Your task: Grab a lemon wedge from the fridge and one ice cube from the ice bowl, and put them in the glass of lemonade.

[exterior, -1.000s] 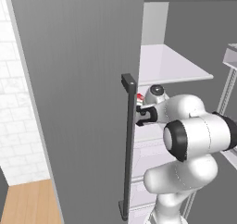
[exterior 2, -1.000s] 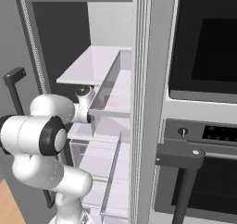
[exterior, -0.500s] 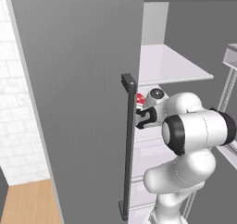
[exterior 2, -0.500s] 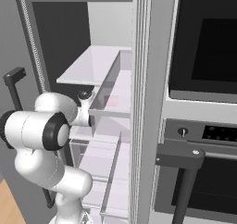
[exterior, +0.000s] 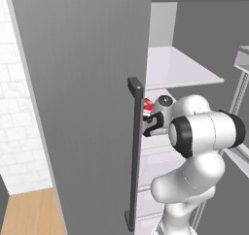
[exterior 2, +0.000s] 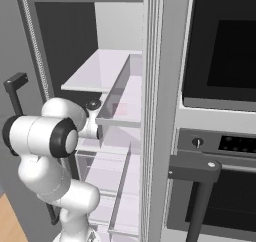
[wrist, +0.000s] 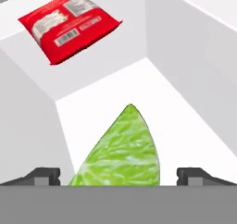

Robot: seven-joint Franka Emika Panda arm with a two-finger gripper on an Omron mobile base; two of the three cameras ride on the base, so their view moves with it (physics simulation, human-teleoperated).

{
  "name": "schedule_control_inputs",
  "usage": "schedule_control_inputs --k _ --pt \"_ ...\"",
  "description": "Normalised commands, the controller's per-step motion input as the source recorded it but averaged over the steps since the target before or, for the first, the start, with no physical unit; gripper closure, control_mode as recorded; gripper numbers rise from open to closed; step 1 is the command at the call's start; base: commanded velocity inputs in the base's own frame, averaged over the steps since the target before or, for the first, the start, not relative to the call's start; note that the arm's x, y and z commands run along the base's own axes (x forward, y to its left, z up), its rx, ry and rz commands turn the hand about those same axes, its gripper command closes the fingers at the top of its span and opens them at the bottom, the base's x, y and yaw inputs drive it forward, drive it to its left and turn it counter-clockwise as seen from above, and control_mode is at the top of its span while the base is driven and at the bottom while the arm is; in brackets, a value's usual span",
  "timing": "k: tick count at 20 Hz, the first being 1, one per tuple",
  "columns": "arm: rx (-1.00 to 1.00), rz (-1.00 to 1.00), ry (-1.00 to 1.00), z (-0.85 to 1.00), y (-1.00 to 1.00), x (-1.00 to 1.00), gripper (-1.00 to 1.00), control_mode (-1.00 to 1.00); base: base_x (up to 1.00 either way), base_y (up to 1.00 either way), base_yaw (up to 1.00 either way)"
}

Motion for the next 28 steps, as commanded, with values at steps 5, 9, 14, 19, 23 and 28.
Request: schedule_control_inputs --k 5,9,14,19,23,28 --pt "0.02 0.00 0.00 -0.09 -0.09 0.00 -1.00 -1.00 0.00 0.00 0.00" --pt "0.01 0.00 0.00 -0.07 0.00 -0.01 1.00 -1.00 0.00 0.00 0.00" --pt "0.01 0.00 0.01 -0.05 0.00 -0.01 1.00 -1.00 0.00 0.00 0.00" --pt "0.00 0.00 0.00 -0.04 -0.03 -0.33 1.00 -1.00 0.00 0.00 0.00" --pt "0.00 0.00 0.00 0.24 -0.13 -0.96 1.00 -1.00 0.00 0.00 0.00" --pt "0.00 0.02 0.00 0.65 -0.11 -0.98 1.00 -1.00 0.00 0.00 0.00"
